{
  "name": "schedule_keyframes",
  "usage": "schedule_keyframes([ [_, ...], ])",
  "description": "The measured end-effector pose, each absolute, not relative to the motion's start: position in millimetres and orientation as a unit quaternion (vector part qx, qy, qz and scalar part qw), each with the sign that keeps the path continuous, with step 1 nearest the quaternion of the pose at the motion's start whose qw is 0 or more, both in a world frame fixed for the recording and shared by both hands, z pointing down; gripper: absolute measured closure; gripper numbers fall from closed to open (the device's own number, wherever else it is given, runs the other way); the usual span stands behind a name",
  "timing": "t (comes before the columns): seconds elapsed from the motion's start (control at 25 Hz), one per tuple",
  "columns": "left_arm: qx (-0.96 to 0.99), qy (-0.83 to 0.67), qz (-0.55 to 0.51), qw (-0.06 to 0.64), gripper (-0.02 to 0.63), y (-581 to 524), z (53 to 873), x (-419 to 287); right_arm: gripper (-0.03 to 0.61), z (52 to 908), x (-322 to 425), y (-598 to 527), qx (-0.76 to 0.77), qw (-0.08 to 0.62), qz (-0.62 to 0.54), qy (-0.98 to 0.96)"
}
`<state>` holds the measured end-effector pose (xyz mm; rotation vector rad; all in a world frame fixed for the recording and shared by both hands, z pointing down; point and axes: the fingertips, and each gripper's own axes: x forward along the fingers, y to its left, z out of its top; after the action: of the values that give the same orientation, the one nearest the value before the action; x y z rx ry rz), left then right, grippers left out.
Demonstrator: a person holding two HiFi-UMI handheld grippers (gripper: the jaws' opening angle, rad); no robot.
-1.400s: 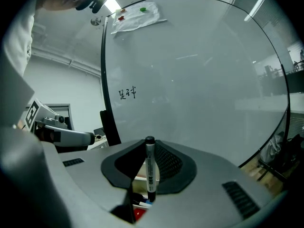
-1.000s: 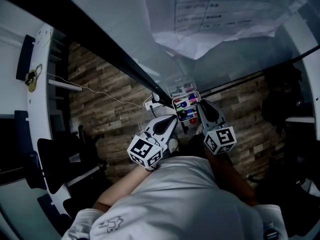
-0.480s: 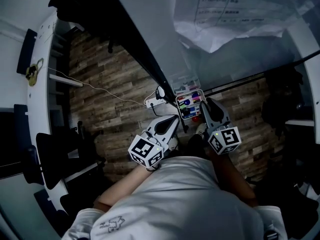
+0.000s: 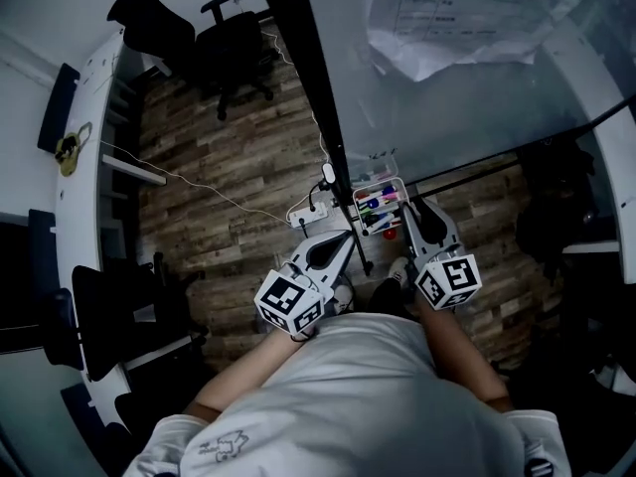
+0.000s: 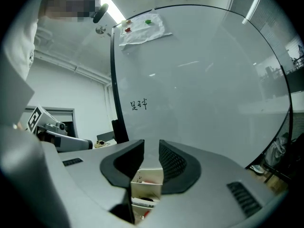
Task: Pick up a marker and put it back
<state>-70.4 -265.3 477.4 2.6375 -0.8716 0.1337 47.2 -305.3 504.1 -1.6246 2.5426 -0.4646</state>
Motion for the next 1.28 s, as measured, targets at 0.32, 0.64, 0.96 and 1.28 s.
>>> schedule_keyframes([
  [0.32, 0.944, -0.296, 0.024, 0.147, 0.609, -247.8, 449.5, -81.9, 0.497, 473.6, 29.0, -277.1, -0.527, 0.044, -0.115, 0.841],
  [0.64, 0.953, -0.28, -0.004, 0.115, 0.609, -217.4, 420.7, -104.4, 0.563, 422.7, 2.4, -238.5, -0.533, 0.051, -0.058, 0.842],
  [0.96, 0.959, -0.259, -0.018, 0.111, 0.609, -180.1, 414.4, -123.2, 0.566, 416.2, -26.6, -189.6, -0.531, 0.045, -0.058, 0.844],
  [1.28, 0.961, -0.257, -0.051, 0.087, 0.609, -150.7, 395.6, -126.9, 0.566, 414.2, -31.2, -150.3, -0.522, 0.039, -0.044, 0.851],
])
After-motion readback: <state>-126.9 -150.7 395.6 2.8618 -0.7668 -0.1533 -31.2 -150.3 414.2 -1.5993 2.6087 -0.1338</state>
